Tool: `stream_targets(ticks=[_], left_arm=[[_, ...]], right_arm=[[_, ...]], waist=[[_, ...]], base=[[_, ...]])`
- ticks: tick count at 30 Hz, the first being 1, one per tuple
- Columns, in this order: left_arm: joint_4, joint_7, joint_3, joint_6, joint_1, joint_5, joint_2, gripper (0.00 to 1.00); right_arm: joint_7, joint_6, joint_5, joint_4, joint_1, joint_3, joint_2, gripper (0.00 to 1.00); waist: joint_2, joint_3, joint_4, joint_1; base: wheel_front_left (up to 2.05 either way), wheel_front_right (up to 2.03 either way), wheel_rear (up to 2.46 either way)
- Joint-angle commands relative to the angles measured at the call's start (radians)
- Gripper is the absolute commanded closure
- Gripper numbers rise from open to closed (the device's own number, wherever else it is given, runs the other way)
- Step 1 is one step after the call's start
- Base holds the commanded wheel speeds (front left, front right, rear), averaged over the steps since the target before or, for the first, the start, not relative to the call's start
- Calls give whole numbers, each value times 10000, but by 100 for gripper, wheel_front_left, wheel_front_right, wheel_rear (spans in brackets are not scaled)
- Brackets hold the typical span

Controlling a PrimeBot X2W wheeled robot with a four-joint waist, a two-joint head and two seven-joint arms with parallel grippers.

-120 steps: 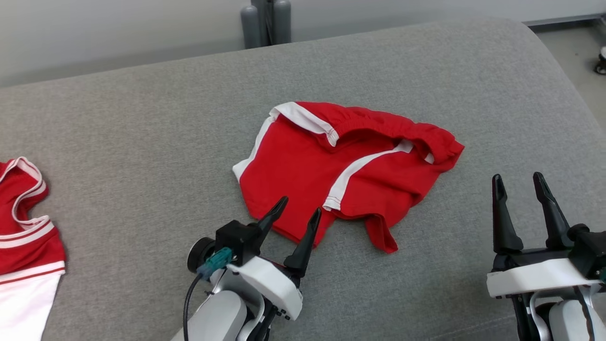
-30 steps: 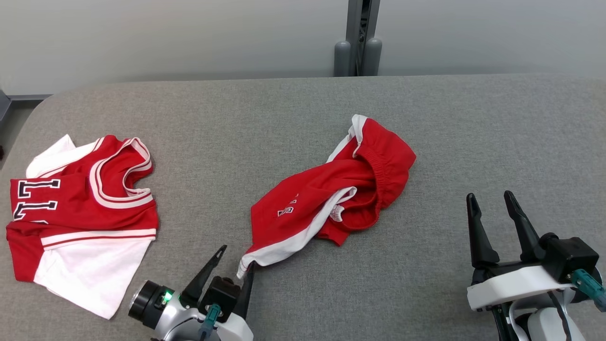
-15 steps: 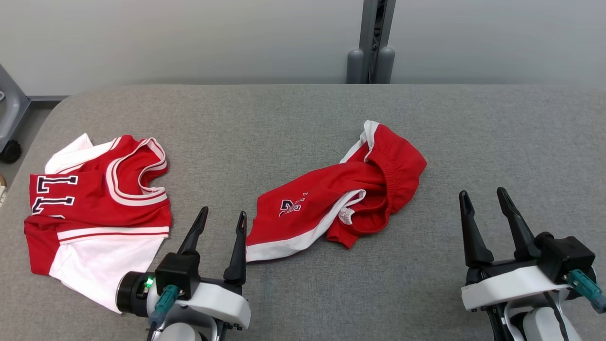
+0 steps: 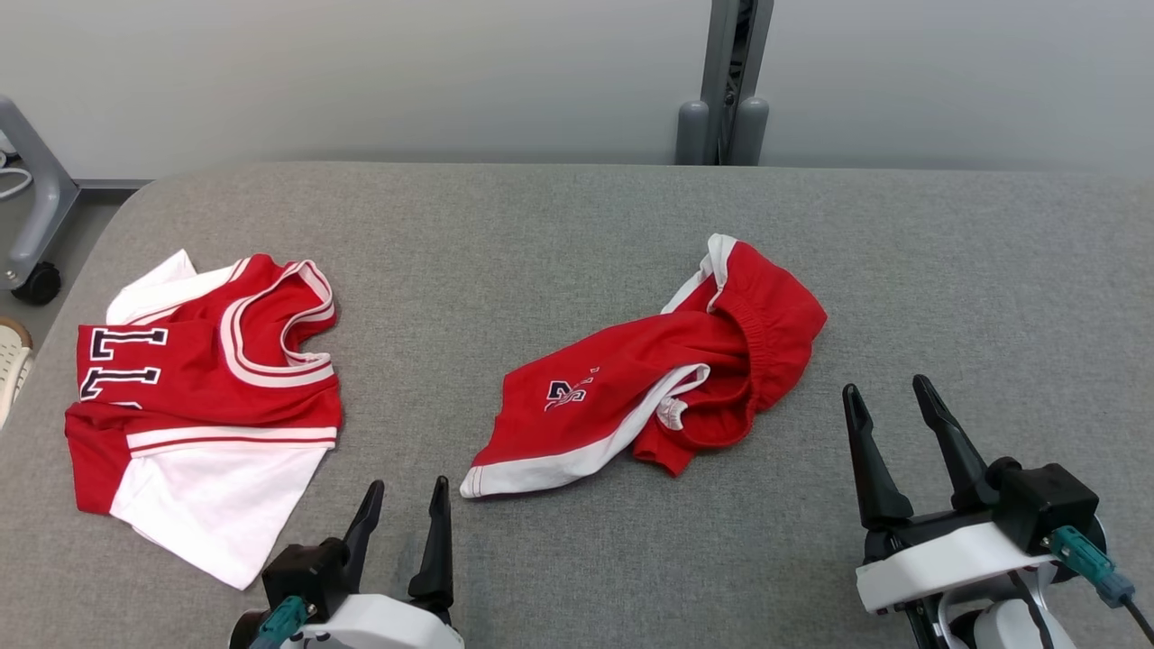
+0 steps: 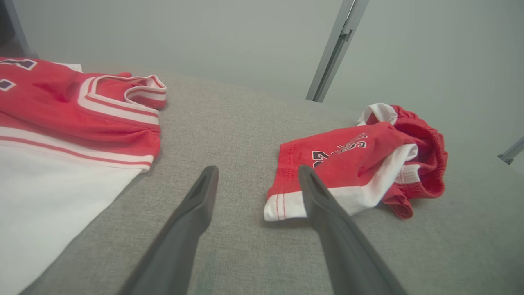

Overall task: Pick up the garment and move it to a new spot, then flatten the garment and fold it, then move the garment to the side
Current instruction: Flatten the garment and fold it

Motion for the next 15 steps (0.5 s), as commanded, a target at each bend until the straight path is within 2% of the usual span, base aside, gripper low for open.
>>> stream_targets(ticks=[1, 5, 15], left_arm=[[14, -22, -21, 44, -135, -84, 30, 0], [110, -22, -103, 99, -323, -251, 31, 0], [1587, -22, -509, -668, -1130, -412, 36, 0]], right_arm=[[-36, 3, 30, 3, 24, -32, -69, 0], [-36, 3, -9, 13, -4, -58, -69, 0], [-36, 3, -165, 108, -167, 113, -67, 0]], waist=[[0, 14, 23, 0], [0, 30, 76, 0], [0, 341, -105, 0]], base=[[0, 0, 0], [0, 0, 0], [0, 0, 0]])
